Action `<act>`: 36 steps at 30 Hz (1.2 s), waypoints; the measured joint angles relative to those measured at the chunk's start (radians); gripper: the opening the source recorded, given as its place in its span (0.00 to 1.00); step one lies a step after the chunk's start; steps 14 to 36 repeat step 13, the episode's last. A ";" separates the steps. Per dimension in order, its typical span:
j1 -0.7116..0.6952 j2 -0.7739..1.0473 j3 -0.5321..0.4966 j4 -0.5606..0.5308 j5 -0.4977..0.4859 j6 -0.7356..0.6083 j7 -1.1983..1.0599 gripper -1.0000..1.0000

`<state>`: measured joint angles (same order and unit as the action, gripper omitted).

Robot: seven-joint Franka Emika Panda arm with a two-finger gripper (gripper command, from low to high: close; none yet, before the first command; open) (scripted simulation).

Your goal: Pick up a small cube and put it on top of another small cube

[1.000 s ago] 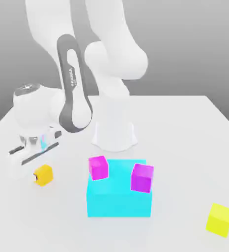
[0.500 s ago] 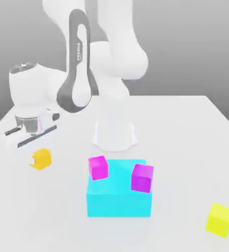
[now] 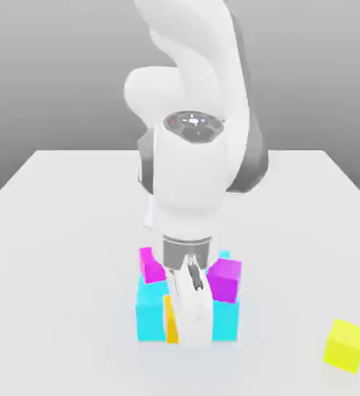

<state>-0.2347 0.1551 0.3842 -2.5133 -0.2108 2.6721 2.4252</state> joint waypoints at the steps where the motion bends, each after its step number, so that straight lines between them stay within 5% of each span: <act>1: 0.027 0.005 0.025 0.014 0.002 -0.012 0.013 0.00; 5: 0.140 0.026 0.123 0.067 0.008 -0.061 0.082 0.00; 9: 0.278 0.172 0.094 0.122 -0.119 -0.007 0.232 0.00; 10: 0.298 0.199 0.075 0.127 -0.145 0.012 0.253 1.00; 36: 0.298 0.199 0.075 0.127 -0.145 0.012 0.253 1.00</act>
